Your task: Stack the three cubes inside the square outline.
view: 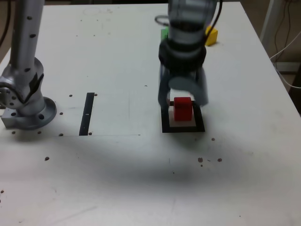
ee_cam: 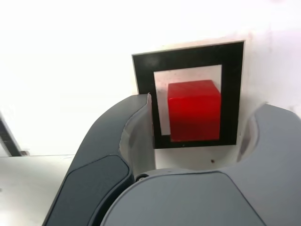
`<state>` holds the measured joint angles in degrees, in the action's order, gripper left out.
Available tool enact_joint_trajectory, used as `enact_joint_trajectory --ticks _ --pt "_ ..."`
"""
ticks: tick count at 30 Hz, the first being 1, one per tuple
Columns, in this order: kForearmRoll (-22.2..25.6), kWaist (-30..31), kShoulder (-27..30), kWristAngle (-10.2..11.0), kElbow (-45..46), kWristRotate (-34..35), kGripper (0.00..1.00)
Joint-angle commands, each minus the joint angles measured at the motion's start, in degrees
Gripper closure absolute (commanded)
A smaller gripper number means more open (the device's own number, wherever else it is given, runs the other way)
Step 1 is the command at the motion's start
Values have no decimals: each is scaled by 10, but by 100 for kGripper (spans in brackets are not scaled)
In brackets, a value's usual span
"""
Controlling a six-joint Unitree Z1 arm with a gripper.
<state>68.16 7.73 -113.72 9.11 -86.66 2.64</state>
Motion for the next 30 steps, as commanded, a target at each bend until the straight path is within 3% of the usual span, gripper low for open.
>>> enact_joint_trajectory --ticks 1,7,11,16,22,30 --pt "32 -20 5 8 -30 -31 1" --pt "109 -107 -14 32 -137 -190 1" --pt "123 -172 -33 47 -195 -295 1" --pt "135 -242 -66 50 -271 -402 1" --pt "171 -303 -126 58 -379 -496 1" --pt "207 -341 -203 66 -513 -591 1"
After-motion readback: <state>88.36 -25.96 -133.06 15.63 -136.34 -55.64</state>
